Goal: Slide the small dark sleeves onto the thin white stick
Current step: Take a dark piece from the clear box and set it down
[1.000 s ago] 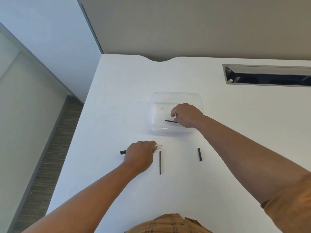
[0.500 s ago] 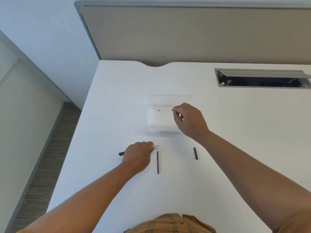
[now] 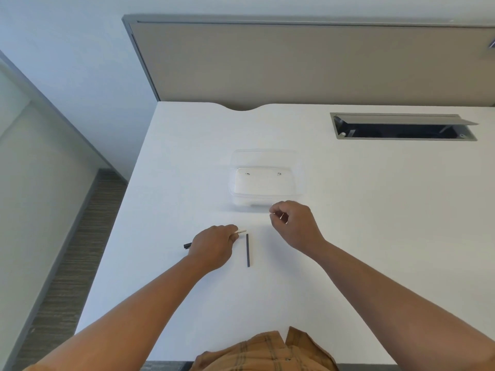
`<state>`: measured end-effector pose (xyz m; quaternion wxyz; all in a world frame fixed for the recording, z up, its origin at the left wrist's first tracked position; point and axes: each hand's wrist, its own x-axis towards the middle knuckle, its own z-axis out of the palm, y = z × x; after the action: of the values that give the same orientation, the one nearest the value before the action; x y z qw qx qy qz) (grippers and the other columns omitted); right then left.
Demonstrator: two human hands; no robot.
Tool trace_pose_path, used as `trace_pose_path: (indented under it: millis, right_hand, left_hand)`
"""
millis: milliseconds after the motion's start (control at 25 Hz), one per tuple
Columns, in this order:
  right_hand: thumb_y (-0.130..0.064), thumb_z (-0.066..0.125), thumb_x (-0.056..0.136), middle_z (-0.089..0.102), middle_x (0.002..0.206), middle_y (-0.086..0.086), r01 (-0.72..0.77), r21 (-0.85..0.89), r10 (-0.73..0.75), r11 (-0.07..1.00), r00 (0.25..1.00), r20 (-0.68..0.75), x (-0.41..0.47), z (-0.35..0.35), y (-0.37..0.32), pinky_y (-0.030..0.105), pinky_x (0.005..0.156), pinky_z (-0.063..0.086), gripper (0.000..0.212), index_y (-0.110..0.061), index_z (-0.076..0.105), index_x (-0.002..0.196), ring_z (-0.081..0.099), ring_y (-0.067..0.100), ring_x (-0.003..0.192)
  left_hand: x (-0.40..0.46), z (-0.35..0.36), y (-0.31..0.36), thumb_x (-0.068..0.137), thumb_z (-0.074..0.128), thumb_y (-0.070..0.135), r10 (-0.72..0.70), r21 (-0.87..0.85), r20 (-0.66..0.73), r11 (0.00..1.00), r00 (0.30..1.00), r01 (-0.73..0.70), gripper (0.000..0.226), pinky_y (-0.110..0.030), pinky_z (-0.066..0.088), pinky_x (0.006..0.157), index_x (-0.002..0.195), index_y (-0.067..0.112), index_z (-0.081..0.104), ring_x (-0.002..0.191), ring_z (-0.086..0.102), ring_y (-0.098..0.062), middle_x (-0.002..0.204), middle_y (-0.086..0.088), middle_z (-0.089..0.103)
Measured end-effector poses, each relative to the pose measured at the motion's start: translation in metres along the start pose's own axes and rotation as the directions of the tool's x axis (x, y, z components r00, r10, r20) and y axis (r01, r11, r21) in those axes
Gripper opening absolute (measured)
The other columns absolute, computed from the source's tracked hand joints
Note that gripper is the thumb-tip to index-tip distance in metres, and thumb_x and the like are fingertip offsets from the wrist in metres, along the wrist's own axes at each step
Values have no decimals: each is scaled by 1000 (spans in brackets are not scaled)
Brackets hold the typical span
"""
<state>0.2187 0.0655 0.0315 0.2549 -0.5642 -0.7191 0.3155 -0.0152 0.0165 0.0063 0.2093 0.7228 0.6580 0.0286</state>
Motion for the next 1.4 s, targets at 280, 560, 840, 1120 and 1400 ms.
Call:
trace_pose_path:
  millis: [280, 560, 840, 1120, 1400]
  right_hand:
    - [-22, 66, 88, 64, 73, -17, -162, 14, 157, 987, 974, 166, -33, 32, 12, 20, 65, 45, 8, -29, 68, 85, 57, -3, 62]
    - [-21, 67, 89, 65, 77, -10, -227, 9, 218, 974, 946, 240, -43, 48, 15, 23, 66, 45, 9, -18, 72, 95, 58, 9, 69]
    - [-29, 70, 86, 63, 77, -14, -275, -57, 279, 960, 915, 291, -44, 62, 10, 23, 63, 41, 12, -24, 70, 96, 60, 11, 74]
    - [-41, 70, 85, 59, 71, -12, -342, -121, 362, 932, 877, 315, -34, 66, 2, 26, 56, 36, 20, -27, 59, 76, 55, 11, 65]
    - [-41, 71, 85, 62, 73, -9, -420, -83, 421, 904, 839, 344, -29, 62, -3, 29, 61, 42, 23, -23, 62, 76, 57, 15, 68]
  left_hand:
    - [-14, 3, 1, 103, 37, 35, -45, -45, 49, 998, 998, 47, 24, -33, 45, 57, 98, 25, 58, 74, 61, -25, 82, 3, 65]
    - [-23, 4, 2, 105, 34, 34, -51, -104, 81, 993, 995, 59, 22, -36, 48, 63, 101, 24, 53, 75, 58, -26, 83, 1, 62]
    - [-35, 9, 0, 106, 33, 36, -66, -140, 80, 987, 995, 77, 26, -42, 53, 74, 116, 23, 53, 86, 60, -28, 98, -2, 67]
    - [-34, 8, 0, 106, 34, 37, -73, -147, 98, 985, 993, 87, 27, -43, 55, 75, 116, 23, 54, 87, 61, -29, 100, -2, 69]
    - [-34, 5, 1, 106, 33, 39, -89, -162, 104, 981, 991, 105, 29, -42, 55, 76, 120, 25, 55, 90, 63, -30, 104, -1, 69]
